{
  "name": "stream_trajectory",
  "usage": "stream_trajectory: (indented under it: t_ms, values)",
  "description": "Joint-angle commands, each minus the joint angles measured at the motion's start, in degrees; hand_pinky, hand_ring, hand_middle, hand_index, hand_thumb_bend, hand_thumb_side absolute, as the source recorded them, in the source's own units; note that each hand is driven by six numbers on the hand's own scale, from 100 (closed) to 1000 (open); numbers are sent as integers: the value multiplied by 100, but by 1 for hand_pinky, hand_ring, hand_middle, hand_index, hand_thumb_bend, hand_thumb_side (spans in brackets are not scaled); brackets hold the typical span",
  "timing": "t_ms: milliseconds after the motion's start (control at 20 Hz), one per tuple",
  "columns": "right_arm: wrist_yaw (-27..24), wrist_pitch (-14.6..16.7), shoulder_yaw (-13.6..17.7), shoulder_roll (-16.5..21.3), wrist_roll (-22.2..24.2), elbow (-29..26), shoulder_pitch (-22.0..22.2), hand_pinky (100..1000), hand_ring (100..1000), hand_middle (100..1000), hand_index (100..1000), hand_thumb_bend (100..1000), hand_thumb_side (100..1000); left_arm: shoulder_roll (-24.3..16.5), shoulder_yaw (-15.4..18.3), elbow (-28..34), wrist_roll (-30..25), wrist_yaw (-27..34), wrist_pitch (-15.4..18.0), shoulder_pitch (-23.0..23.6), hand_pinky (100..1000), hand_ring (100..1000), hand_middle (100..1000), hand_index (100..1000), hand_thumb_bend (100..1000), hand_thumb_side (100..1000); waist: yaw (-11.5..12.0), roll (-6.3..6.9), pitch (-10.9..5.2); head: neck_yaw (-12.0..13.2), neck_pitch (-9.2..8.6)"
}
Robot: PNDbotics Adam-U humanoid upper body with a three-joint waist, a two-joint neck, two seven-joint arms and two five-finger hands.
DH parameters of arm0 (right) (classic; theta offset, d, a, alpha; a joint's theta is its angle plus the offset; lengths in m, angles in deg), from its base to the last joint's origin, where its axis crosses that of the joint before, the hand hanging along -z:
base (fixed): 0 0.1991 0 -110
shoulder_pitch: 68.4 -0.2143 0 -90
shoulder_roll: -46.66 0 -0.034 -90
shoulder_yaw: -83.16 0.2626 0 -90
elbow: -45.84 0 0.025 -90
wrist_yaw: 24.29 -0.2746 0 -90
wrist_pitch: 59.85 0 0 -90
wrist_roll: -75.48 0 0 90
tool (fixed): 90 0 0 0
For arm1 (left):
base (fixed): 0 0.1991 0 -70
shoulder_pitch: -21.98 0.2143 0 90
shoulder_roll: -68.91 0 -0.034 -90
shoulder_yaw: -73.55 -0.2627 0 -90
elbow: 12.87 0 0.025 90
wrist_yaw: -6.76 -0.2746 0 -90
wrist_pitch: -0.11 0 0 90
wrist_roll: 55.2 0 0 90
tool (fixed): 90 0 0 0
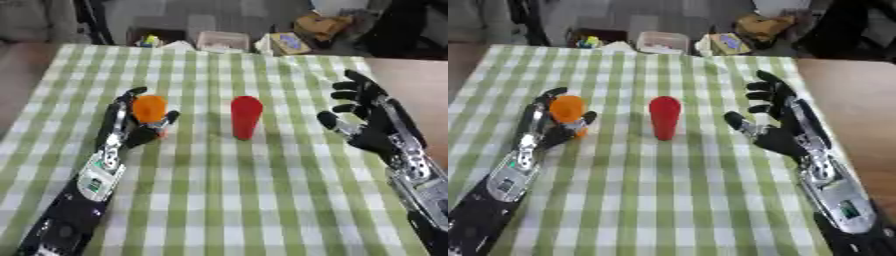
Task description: Pour the contents of one cup into another cup.
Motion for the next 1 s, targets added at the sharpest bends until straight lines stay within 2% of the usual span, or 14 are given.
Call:
stream_trajectory:
  t_ms: [50, 350, 700, 1000]
  values:
    - [-33, -4, 16, 65, 2, -123, -103, 696, 796, 770, 951, 650, 365, 17, 17, -36, -105, 27, 61, -111, 409, 452, 430, 847, 658, 501, -16, 1, -93, 14, -57]
    - [-45, -2, 17, 61, 12, -115, -105, 696, 795, 768, 950, 651, 363, 40, 5, -144, -178, -34, 98, -135, 376, 416, 399, 846, 616, 476, -37, 5, -93, 8, -60]
    - [-56, -2, 23, 59, 11, -104, -103, 695, 793, 764, 949, 649, 366, 59, 8, -80, 66, 91, 164, -116, 250, 274, 252, 812, 413, 423, -41, -5, -94, -6, -69]
    - [-63, -3, 28, 57, 6, -102, -104, 694, 793, 763, 950, 648, 364, 30, 37, 292, 451, 314, 135, -52, 147, 176, 152, 758, 337, 414, -27, -16, -97, -11, -70]
